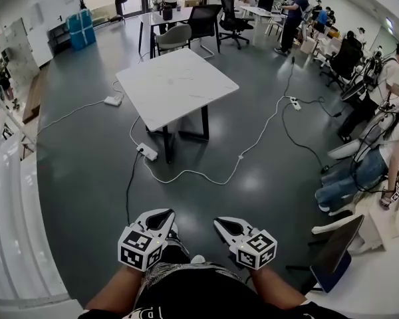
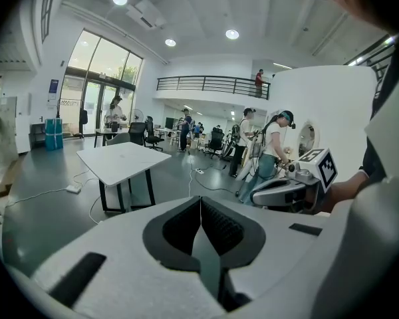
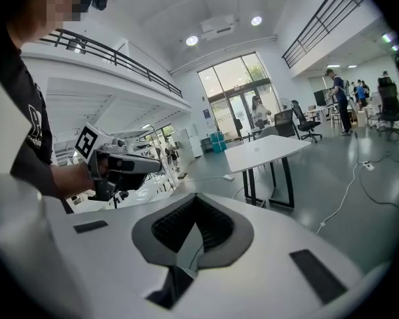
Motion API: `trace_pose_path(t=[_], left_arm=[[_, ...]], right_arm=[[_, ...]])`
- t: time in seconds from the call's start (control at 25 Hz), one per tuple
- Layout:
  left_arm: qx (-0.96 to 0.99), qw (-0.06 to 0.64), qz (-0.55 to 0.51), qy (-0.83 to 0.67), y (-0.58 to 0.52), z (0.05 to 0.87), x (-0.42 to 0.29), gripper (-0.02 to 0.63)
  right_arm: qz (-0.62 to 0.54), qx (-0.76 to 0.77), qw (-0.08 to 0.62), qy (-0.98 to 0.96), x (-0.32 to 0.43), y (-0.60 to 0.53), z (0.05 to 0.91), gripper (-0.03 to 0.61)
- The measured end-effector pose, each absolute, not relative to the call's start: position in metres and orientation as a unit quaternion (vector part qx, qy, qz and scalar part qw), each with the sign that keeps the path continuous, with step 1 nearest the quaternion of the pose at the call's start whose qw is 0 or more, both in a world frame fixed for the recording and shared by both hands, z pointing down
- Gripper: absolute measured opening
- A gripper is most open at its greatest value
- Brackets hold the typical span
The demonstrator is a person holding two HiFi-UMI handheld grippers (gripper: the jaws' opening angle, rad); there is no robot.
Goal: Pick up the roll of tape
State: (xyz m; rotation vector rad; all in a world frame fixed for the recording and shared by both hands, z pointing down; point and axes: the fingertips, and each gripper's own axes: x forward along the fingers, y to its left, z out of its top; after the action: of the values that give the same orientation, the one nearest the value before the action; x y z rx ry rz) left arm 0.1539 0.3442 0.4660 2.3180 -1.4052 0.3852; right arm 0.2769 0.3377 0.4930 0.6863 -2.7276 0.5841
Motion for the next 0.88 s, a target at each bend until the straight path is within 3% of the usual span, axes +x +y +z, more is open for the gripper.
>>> trace_pose_path(t=[0.44,0.88], left_arm=[[0.833,0.183,0.133,-0.504,0.268,0.459,0.121,0.020],[0.830,0.194,0.125,-0.508,0.169,0.467,0.067,0.020]], right_arm=[[0.186,0.249,0.145,-0.939,0.263,0.274,0.490,0.005],[0.182,0.237,0.159,-0.941,0.198,0.175,0.491,0.005]])
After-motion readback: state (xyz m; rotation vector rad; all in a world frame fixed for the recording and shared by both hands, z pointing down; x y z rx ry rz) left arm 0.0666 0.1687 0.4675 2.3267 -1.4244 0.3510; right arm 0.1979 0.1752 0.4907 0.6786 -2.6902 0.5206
